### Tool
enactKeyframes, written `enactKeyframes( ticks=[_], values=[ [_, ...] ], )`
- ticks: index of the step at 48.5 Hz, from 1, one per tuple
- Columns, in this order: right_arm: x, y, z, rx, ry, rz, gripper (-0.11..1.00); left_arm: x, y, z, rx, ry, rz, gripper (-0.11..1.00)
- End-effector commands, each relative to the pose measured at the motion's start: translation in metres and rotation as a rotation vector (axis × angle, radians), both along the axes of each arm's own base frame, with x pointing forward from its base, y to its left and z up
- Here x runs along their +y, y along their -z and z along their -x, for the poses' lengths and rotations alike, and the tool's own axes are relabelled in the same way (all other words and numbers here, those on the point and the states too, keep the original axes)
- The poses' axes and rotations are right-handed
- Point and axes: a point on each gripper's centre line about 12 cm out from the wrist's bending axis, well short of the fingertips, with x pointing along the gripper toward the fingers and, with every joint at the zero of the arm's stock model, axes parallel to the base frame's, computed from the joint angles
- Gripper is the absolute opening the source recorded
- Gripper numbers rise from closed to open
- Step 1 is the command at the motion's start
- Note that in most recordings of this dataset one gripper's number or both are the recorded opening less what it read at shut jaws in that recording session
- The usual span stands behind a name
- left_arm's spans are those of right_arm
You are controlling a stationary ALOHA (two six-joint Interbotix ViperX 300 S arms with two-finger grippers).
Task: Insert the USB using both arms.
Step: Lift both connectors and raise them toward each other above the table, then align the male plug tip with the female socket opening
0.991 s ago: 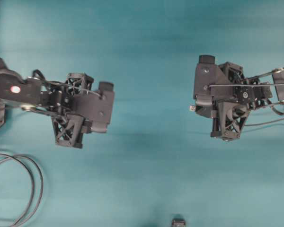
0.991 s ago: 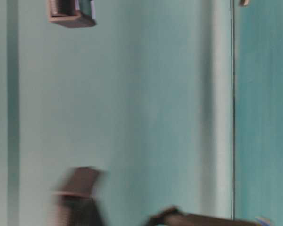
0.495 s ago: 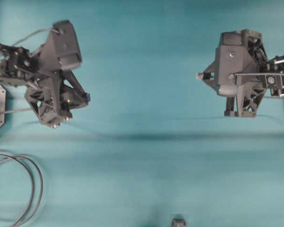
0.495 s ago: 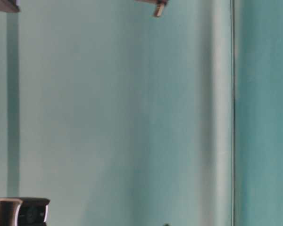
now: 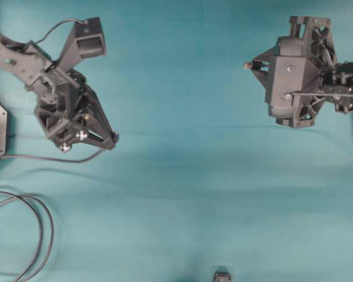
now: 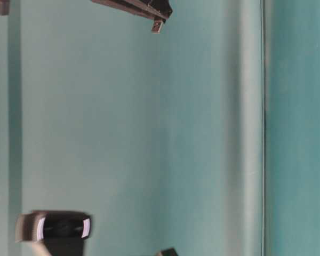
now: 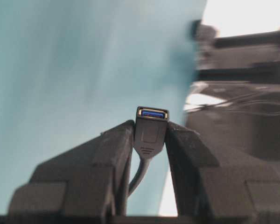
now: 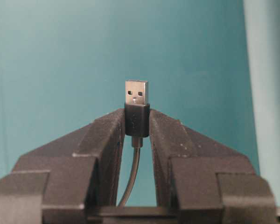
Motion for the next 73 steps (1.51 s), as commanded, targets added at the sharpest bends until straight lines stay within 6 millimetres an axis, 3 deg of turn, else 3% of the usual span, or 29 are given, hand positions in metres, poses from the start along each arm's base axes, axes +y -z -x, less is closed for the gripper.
enactKeyframes(
  ticks=[1,12,23,35,50,73],
  values=[
    [0.003,-0.005,0.001,-0.024,-0.008,0.016,0.19,0.004,0.000,-0.005,-0.053,-0.011,0.092,0.23],
    [0.018,-0.003,0.002,-0.021,-0.071,0.085,0.19,0.001,0.017,-0.020,-0.113,0.031,0.300,0.23],
    [0.023,-0.006,-0.003,0.003,-0.145,0.317,0.19,0.001,0.017,-0.048,-0.186,0.132,0.485,0.23],
    [0.032,-0.003,-0.002,-0.001,-0.236,0.457,0.19,0.013,0.014,-0.067,-0.205,0.212,0.559,0.23],
    [0.038,0.001,-0.006,0.043,-0.343,0.606,0.19,0.042,0.018,-0.092,-0.229,0.250,0.624,0.23],
    [0.046,0.021,-0.023,0.106,-0.406,0.659,0.19,0.061,0.032,-0.115,-0.200,0.241,0.664,0.23]
  ],
)
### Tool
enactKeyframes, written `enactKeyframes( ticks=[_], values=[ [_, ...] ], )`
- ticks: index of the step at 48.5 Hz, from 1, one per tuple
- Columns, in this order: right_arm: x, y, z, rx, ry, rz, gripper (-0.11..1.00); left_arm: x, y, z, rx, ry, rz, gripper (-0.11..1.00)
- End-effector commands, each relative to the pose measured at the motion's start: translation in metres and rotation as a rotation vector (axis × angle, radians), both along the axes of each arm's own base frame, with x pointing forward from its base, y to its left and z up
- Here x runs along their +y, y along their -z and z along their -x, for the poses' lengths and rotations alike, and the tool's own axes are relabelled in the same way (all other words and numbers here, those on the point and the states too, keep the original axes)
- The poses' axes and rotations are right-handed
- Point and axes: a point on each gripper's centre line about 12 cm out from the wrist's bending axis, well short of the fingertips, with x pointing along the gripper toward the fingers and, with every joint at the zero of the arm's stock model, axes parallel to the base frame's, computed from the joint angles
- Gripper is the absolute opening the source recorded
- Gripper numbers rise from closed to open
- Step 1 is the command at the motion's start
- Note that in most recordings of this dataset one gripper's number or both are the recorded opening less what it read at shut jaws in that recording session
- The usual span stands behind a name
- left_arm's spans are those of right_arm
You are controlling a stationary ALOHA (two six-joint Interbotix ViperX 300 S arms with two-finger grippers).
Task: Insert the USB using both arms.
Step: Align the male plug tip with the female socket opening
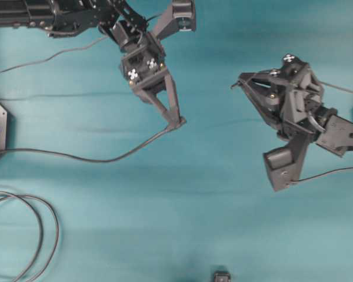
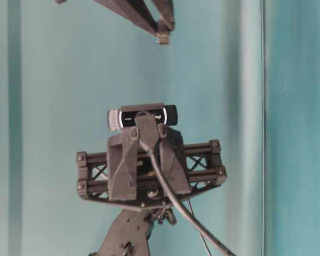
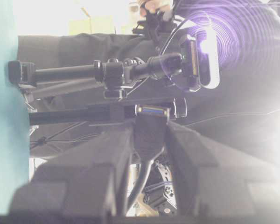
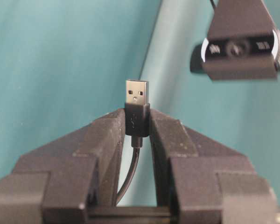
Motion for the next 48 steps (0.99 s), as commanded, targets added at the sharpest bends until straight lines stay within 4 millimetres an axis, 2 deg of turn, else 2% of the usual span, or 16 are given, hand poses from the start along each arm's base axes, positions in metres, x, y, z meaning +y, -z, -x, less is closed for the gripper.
enactKeyframes(
  ticks=[1,22,48],
  values=[
    [0.004,-0.010,-0.009,-0.031,-0.015,0.007,0.19,0.005,-0.009,-0.004,-0.021,-0.006,0.006,0.23],
    [0.013,-0.006,-0.032,-0.023,-0.036,0.046,0.19,0.014,0.004,-0.017,0.002,-0.038,-0.023,0.23],
    [0.018,-0.004,-0.035,-0.016,-0.049,0.051,0.19,0.019,0.007,-0.016,0.026,-0.057,-0.021,0.23]
  ],
)
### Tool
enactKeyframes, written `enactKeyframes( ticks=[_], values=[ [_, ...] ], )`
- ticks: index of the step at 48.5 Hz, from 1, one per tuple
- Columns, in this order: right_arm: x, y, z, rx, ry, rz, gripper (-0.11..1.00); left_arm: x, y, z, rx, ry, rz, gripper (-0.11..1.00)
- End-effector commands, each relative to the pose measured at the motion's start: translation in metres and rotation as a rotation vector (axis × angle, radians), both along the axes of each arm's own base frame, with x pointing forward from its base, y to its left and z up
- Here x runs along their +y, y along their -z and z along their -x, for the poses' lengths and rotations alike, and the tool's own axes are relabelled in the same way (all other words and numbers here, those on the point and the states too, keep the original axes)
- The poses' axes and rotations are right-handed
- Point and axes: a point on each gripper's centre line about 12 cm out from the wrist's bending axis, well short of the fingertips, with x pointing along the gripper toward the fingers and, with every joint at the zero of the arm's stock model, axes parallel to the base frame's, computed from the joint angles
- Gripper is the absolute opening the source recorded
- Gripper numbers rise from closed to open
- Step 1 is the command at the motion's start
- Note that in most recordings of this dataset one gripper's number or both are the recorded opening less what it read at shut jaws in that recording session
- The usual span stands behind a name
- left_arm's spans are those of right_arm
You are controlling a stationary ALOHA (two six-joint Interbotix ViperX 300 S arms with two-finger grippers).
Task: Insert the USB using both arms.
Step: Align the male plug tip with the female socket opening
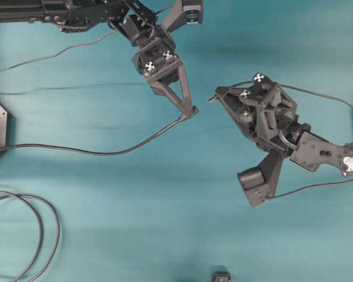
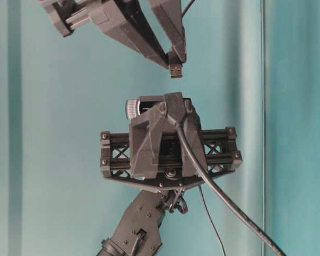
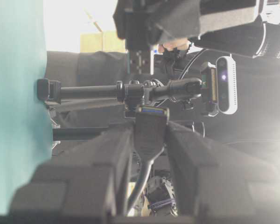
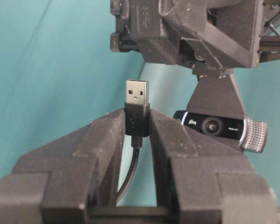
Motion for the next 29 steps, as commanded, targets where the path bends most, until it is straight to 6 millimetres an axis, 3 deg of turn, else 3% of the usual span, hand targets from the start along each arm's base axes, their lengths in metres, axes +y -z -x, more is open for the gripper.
enactKeyframes(
  ticks=[1,29],
  values=[
    [0.003,-0.011,-0.005,-0.031,-0.006,-0.003,0.19,0.003,-0.010,-0.001,-0.014,-0.005,-0.004,0.23],
    [0.008,-0.006,-0.015,-0.021,-0.017,-0.008,0.19,0.005,-0.003,-0.004,0.025,-0.040,-0.047,0.23]
  ],
)
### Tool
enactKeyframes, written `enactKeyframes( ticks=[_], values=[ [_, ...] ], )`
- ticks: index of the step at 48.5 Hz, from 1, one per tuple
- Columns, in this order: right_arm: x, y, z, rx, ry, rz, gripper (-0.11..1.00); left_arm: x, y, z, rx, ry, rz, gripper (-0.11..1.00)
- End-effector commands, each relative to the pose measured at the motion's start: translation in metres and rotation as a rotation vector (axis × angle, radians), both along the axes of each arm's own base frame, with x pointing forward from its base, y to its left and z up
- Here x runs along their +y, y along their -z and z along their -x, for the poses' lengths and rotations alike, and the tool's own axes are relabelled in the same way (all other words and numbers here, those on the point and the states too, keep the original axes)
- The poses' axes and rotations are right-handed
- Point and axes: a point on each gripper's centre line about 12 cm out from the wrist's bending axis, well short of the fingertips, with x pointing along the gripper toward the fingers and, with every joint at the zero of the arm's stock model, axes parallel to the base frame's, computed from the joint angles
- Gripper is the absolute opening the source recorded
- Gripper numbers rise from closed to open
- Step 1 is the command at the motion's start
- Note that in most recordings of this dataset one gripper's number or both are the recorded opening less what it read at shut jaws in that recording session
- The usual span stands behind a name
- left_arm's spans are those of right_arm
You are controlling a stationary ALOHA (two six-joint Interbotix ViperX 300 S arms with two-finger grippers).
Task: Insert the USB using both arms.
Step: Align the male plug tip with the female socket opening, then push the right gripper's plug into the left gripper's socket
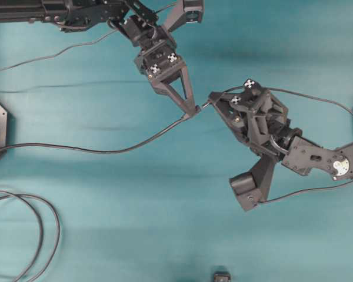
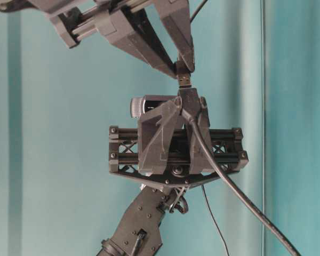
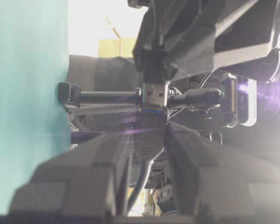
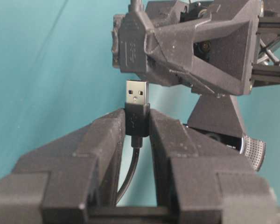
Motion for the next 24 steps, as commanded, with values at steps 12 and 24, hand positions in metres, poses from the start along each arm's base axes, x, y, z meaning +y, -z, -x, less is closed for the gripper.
enactKeyframes(
  ticks=[12,24],
  values=[
    [0.0021,-0.0116,-0.0041,-0.036,-0.005,-0.008,0.19,0.0031,-0.0101,-0.0017,-0.015,-0.012,-0.005,0.23],
    [0.0019,-0.0106,-0.0035,-0.034,-0.004,-0.008,0.19,0.0037,-0.0100,-0.0025,-0.015,-0.018,-0.010,0.23]
  ],
)
